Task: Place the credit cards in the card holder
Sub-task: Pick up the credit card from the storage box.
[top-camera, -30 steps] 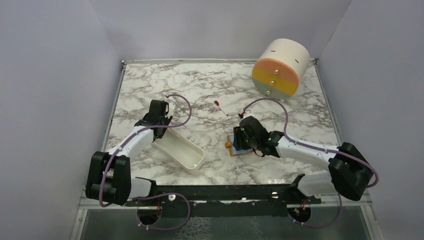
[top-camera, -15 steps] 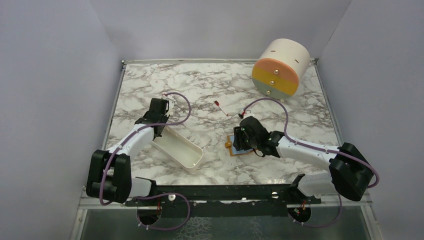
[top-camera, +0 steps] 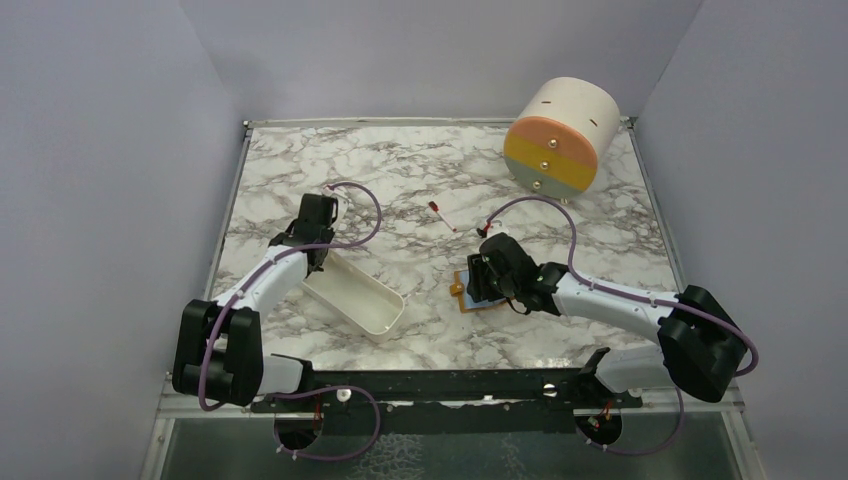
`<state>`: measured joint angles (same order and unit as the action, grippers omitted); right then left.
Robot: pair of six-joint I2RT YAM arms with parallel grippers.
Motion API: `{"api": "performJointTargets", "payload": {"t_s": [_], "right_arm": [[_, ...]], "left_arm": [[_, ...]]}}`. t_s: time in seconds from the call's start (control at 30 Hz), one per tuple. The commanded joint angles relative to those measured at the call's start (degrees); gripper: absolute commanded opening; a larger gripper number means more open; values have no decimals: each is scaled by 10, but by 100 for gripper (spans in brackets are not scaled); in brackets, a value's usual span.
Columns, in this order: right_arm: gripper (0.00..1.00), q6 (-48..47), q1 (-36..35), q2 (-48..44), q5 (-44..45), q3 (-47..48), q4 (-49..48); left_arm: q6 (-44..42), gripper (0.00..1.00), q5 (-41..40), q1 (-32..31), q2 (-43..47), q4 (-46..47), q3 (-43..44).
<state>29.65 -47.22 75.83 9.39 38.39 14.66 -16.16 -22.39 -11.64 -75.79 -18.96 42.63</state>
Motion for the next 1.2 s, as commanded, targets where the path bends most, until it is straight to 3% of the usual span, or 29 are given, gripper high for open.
{"api": "performJointTargets", "payload": {"t_s": [0.0,0.33,0.7,0.87,1.17], "right_arm": [[45,-10,2,-5,4,-2,-11],[45,-14,2,-16,2,0,-5],[45,-25,2,-67,-7,30,46],[45,-33,2,-64,20,52,68],[44,-40,17,-37,73,75,106]], "left_arm": [[6,28,-12,2,1,-13,20],[34,0,26,2,23,-55,48],[96,0,92,2,81,-140,121],[169,0,106,2,88,-172,170],[359,0,394,2,59,-167,240]]}}
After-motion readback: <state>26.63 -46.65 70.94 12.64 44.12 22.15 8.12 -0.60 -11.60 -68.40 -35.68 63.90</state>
